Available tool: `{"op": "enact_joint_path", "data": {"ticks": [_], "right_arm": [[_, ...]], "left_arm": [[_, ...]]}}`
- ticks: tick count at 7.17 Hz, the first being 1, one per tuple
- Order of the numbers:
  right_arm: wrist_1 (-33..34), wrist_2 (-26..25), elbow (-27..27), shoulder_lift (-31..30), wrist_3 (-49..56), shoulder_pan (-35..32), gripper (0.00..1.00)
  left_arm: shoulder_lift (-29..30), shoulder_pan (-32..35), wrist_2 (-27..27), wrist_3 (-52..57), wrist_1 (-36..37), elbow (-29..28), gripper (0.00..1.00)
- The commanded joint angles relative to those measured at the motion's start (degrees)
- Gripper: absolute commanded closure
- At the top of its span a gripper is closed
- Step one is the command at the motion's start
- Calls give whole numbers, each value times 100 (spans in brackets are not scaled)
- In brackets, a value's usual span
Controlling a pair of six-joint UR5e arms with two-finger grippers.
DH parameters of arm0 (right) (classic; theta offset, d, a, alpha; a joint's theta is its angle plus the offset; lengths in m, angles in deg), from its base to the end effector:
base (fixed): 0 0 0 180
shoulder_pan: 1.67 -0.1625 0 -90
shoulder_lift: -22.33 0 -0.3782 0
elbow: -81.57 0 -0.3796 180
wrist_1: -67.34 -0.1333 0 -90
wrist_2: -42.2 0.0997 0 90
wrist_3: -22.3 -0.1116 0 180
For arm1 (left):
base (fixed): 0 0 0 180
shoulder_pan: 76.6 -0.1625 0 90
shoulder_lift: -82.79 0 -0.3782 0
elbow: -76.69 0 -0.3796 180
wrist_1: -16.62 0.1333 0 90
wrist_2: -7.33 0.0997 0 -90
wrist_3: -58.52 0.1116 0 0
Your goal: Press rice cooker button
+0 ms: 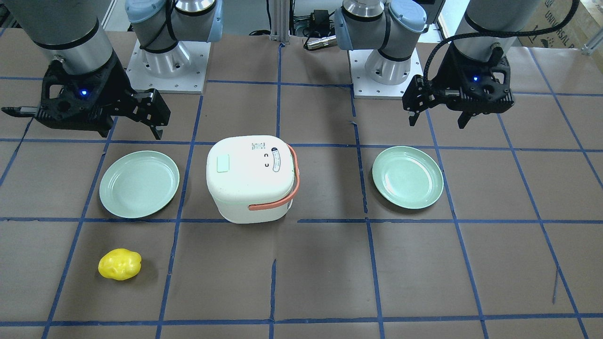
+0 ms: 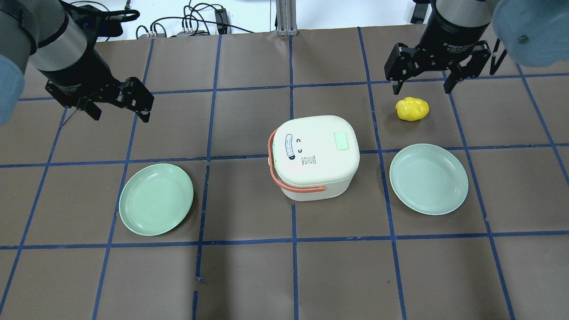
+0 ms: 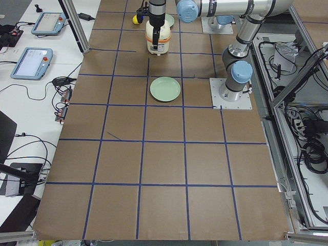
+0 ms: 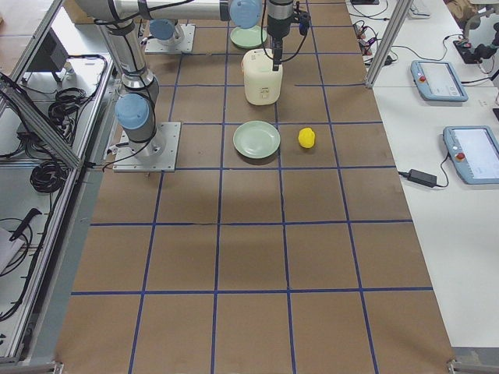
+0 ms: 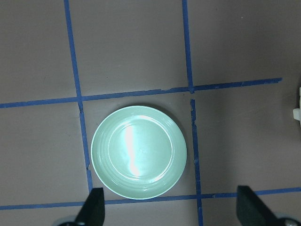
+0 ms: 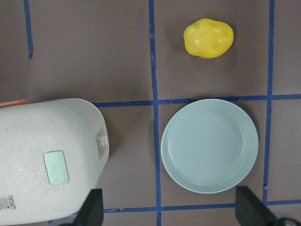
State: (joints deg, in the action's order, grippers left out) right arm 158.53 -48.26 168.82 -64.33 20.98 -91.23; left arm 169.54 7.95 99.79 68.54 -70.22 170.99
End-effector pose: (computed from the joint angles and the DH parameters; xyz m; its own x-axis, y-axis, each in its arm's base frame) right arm 0.1285 -0.5035 0.4256 -0.9995 0.0308 0.0078 0.0307 0.9995 -0.0107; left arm -0.0841 -0.4720 0.4254 -0.9958 0.0781 -0.0486 0.0796 0.9964 -0.0288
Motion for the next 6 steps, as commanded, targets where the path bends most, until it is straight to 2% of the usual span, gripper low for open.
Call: {"op": "enact_joint_path", "data": {"ticks": [1,6], "right_arm": [[39,-7,21,0,0,0,0],[31,63,30,-27,-17,0,0]], "left_arm": [[0,0,0,0,0,0,0],[0,0,0,0,0,0,0]]}}
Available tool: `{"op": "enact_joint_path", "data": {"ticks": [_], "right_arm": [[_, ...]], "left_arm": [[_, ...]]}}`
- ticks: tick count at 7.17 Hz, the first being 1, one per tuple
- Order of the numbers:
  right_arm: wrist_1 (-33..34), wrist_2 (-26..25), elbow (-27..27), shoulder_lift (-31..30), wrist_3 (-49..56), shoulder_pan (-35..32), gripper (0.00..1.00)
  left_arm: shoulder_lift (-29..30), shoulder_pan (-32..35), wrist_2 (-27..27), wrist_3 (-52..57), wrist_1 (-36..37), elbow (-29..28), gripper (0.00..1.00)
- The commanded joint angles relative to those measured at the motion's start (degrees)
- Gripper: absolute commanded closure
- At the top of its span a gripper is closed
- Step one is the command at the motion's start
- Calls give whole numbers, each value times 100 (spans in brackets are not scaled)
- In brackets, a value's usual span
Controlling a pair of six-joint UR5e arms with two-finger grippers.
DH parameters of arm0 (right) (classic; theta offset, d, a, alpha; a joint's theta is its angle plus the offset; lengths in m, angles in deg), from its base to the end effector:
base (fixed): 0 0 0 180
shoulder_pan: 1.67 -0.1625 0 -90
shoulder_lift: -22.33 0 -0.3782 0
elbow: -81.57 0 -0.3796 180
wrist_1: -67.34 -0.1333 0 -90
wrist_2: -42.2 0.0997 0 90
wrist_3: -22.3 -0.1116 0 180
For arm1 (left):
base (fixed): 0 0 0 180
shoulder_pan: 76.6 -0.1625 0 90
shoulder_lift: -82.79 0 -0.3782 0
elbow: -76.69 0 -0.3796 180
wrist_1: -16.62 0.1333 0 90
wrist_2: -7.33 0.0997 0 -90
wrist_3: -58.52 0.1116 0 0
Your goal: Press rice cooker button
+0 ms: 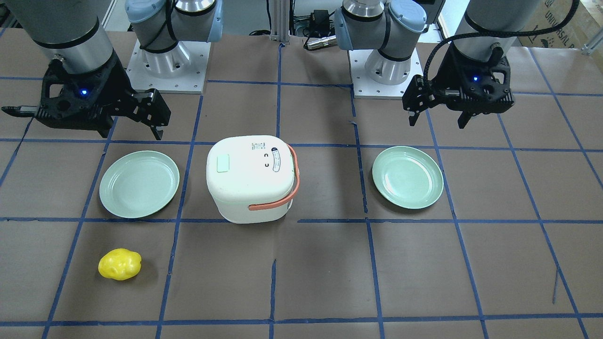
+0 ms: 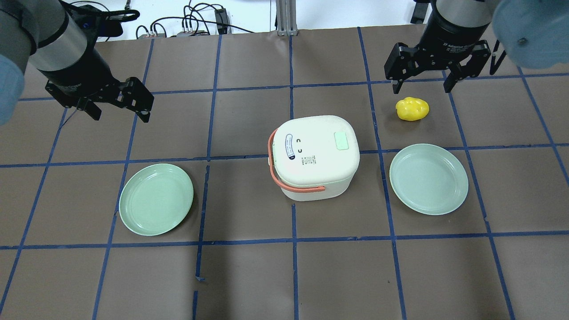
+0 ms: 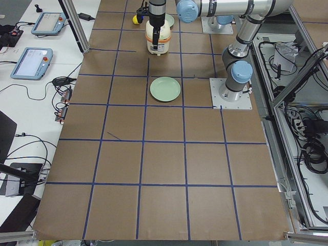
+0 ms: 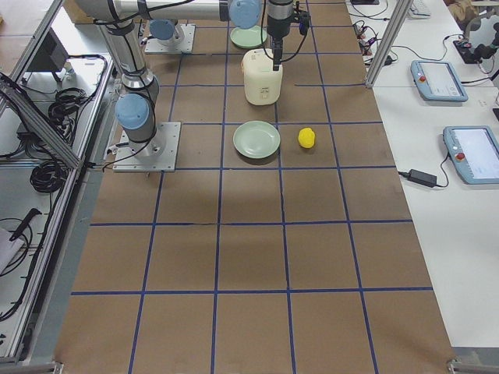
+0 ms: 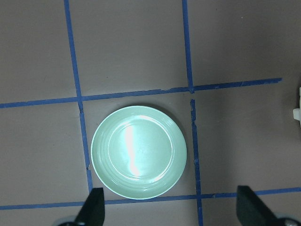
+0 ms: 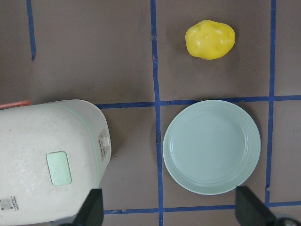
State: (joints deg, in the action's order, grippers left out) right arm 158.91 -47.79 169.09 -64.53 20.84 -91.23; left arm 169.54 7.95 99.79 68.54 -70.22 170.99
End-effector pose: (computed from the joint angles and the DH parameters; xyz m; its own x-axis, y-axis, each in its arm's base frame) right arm 0.1295 -0.5028 0.4258 -0.9995 0.0331 -0.0006 0.0332 0.9993 -0.0159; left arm -0.0841 -0.4720 0.4254 -0.9958 0.0781 -0.0486 0.0796 0.9964 -0.0288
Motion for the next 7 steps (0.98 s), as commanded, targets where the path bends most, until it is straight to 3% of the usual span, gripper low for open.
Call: {"op": "enact_joint_path", "data": {"ticks": [1,7], "right_arm": [[-7,25,11,-15,66,0,0],[2,60,-32,37,41,0,0]], "left_arm": [[0,0,0,0,0,0,0],[0,0,0,0,0,0,0]]}}
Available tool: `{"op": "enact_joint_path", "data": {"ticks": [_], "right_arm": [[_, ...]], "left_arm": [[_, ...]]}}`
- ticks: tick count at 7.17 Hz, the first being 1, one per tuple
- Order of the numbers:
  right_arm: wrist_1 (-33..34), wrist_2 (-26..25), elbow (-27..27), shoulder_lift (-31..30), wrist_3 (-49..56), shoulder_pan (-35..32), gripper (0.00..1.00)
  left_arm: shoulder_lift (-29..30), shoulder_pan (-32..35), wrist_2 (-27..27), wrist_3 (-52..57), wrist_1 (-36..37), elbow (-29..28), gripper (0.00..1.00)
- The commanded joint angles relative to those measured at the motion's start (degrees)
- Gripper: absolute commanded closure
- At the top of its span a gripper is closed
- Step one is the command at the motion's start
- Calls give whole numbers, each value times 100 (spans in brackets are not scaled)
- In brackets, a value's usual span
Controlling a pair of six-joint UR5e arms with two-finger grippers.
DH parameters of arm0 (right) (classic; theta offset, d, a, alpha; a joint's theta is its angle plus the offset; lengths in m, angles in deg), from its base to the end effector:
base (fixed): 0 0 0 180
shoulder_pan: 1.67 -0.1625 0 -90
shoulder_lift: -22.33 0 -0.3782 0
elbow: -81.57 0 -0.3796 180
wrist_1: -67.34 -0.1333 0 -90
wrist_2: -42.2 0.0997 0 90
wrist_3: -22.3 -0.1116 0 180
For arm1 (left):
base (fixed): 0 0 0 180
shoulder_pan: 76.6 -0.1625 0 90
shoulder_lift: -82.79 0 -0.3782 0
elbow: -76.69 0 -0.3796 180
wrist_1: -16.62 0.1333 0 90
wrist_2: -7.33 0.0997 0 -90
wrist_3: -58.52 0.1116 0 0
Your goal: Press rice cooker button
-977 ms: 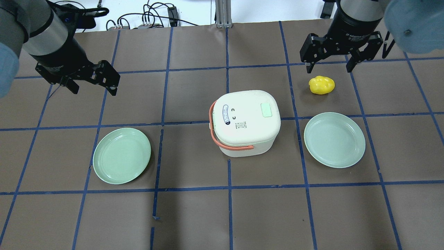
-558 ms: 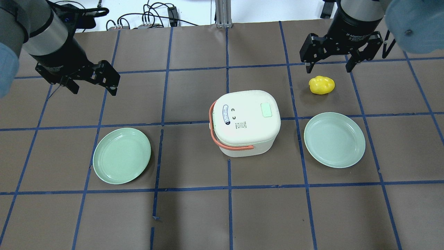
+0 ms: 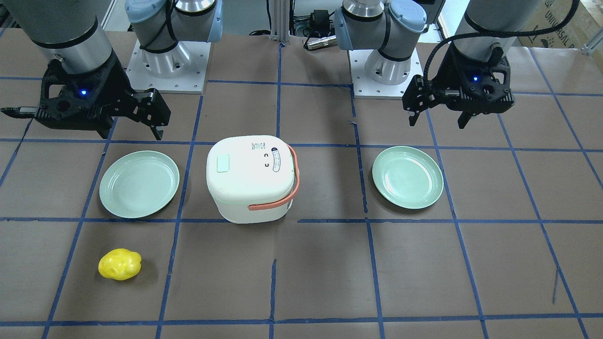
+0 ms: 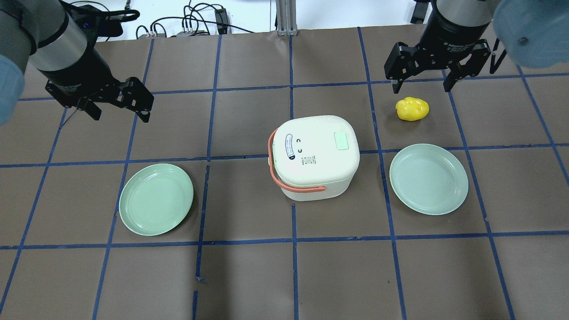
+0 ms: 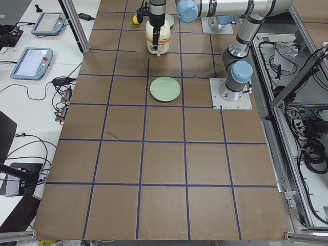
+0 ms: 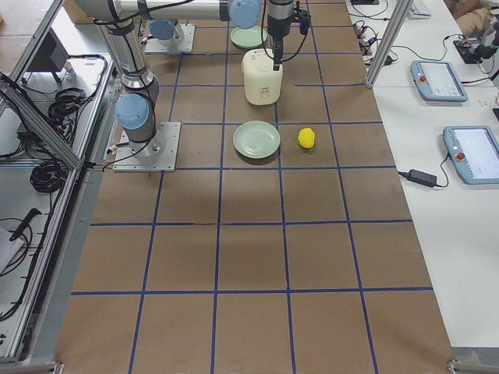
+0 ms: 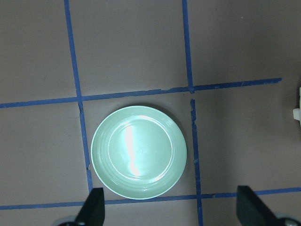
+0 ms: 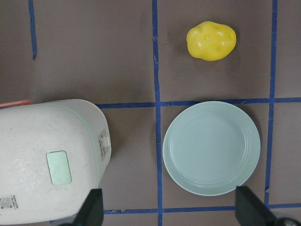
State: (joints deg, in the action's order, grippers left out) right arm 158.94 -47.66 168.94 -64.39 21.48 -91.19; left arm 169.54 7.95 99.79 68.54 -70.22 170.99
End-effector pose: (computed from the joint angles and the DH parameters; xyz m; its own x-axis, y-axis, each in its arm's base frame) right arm 0.1294 -0.5039 0.4258 -0.9997 0.0226 -0.0027 0.0227 0.9996 -0.0165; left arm -0.0841 -0.4720 0.4254 -0.9958 0.0781 -0.0486 0.0796 0.9964 -0.0288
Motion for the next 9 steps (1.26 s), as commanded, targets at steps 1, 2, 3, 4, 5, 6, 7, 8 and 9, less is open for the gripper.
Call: {"op": "enact_joint_path", "data": {"ticks": [1,2,3,4,5,6,7,8,9], "right_arm": [[7,178,-18,15,-49,-3,0],[-2,275,52,32,-58,-3,0],[68,171,17,50,-93,-3,0],[86,249,26,59,-371,14,2],[43,276,61,59,-748,-12,19],[-10,276,131,111,-900,-82,57],[33,258,227,94,-945,-222,74],[60,267,393,111,-1033,-475,78],[434,258,578,181,-1086,-687,80]], "left_arm": [[0,0,0,0,0,0,0],[0,0,0,0,0,0,0],[0,0,0,0,0,0,0],[0,0,0,0,0,0,0],[0,0,0,0,0,0,0],[0,0,0,0,0,0,0],[0,0,0,0,0,0,0],[0,0,0,0,0,0,0],[0,0,0,0,0,0,0]]}}
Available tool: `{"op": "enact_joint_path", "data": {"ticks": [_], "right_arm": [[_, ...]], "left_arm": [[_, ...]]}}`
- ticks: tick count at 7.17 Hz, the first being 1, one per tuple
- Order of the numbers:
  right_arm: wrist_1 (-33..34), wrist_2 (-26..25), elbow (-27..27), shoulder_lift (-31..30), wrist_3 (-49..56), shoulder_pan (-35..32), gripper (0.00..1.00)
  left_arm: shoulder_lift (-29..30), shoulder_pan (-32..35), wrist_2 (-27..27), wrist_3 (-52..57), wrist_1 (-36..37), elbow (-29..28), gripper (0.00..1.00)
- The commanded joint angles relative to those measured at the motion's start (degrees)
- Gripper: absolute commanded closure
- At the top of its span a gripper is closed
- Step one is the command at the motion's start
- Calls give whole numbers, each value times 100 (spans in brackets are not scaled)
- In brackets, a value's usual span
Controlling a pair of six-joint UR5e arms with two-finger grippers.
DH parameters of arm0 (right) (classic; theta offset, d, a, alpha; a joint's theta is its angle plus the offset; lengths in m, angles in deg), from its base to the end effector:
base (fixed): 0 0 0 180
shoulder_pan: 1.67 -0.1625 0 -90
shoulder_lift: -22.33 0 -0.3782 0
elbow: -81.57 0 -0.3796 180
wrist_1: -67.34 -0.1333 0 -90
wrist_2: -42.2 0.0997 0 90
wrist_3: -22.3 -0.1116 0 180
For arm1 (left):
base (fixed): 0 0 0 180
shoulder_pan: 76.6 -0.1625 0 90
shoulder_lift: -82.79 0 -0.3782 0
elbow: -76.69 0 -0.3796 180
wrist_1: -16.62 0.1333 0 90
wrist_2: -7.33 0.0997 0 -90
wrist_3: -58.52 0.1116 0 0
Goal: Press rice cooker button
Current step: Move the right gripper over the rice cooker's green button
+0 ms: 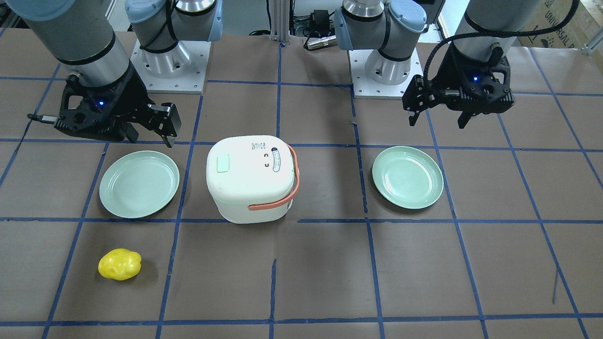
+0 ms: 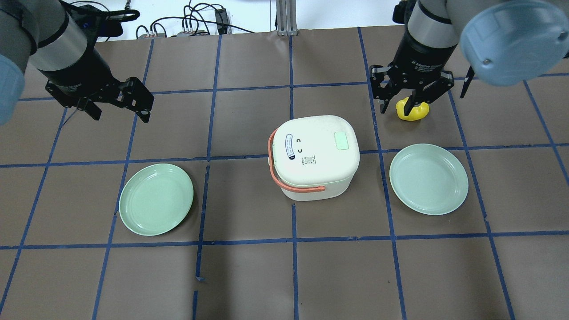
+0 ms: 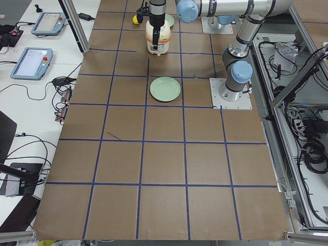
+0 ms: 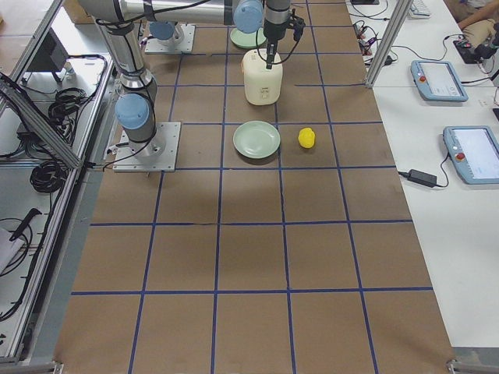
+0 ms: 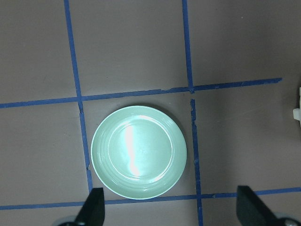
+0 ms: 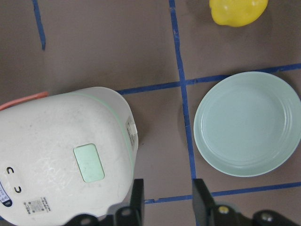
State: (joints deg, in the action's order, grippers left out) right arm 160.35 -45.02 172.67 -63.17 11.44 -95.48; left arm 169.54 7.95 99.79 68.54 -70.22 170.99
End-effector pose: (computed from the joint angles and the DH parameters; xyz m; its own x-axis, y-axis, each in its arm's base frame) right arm 0.1718 -0.4917 0.3866 -0.9914 0.1248 -0.0391 0.1226 0.9910 0.0535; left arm -0.0841 -0.4720 0.4254 -0.9958 0.0781 -0.0486 0.0796 0.9964 -0.0288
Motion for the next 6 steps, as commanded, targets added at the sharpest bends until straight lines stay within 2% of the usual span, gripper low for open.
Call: {"op": "enact_joint_path", "data": {"ticks": [1,6], "right_arm": [[663,3,346,120,-74,-339,84],[1027,-14,575,323,541,-621,87]], "left_arm": [[0,0,0,0,0,0,0],[0,0,0,0,0,0,0]]}}
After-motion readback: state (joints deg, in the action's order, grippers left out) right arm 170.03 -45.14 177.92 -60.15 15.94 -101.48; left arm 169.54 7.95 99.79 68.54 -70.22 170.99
